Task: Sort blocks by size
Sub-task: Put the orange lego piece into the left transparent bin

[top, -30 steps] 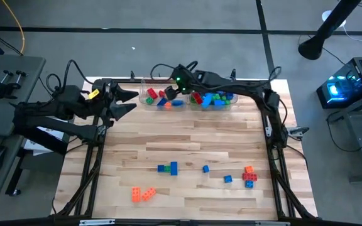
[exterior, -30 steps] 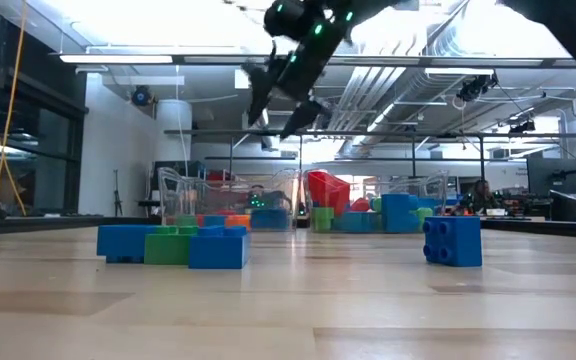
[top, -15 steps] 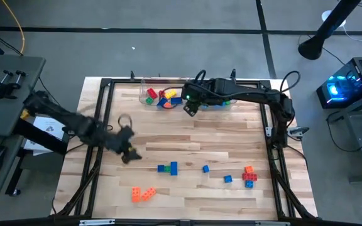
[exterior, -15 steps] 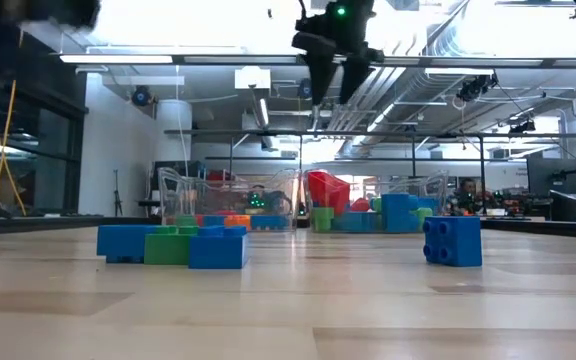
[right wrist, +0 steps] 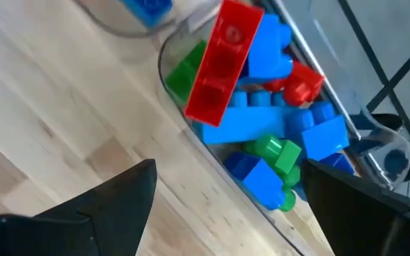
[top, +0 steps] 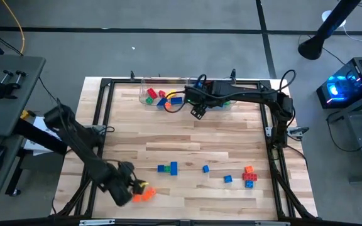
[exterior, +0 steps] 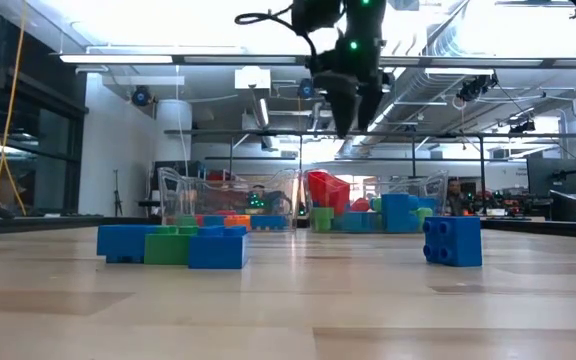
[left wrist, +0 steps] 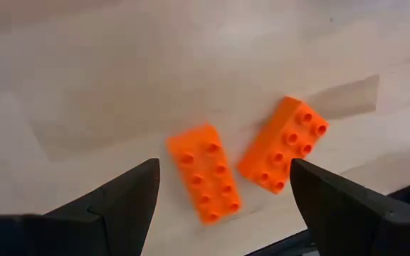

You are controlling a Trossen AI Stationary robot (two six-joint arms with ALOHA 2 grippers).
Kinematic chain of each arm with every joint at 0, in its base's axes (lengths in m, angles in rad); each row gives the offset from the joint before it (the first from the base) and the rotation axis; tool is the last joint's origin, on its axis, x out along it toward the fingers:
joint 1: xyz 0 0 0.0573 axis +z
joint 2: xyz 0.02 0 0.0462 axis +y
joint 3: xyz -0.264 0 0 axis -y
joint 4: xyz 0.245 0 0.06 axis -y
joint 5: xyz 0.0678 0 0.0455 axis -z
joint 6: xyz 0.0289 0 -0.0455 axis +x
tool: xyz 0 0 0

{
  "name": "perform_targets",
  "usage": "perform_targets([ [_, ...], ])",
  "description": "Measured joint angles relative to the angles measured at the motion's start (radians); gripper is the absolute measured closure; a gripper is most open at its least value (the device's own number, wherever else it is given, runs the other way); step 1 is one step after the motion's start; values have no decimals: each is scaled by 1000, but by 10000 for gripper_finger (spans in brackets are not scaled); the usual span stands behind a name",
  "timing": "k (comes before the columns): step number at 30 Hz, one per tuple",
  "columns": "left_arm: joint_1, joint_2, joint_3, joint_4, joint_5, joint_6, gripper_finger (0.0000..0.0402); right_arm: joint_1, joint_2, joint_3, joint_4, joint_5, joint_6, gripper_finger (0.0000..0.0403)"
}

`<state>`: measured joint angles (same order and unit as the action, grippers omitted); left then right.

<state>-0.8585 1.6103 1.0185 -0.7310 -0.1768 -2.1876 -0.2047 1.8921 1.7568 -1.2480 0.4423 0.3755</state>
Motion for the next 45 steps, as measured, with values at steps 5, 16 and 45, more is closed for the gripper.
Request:
perform_targets([
  [5,0,137,103,-10,54,-89,103,-18,0,-58,21,-29,-64,59],
  [16,25,237,154,-103,140,-123,103,-18,-3,-70,61,-58,-133,59],
  [45,211,-94,139,-571,-275,392,313,40,-422,-70,3,-72,147,59],
])
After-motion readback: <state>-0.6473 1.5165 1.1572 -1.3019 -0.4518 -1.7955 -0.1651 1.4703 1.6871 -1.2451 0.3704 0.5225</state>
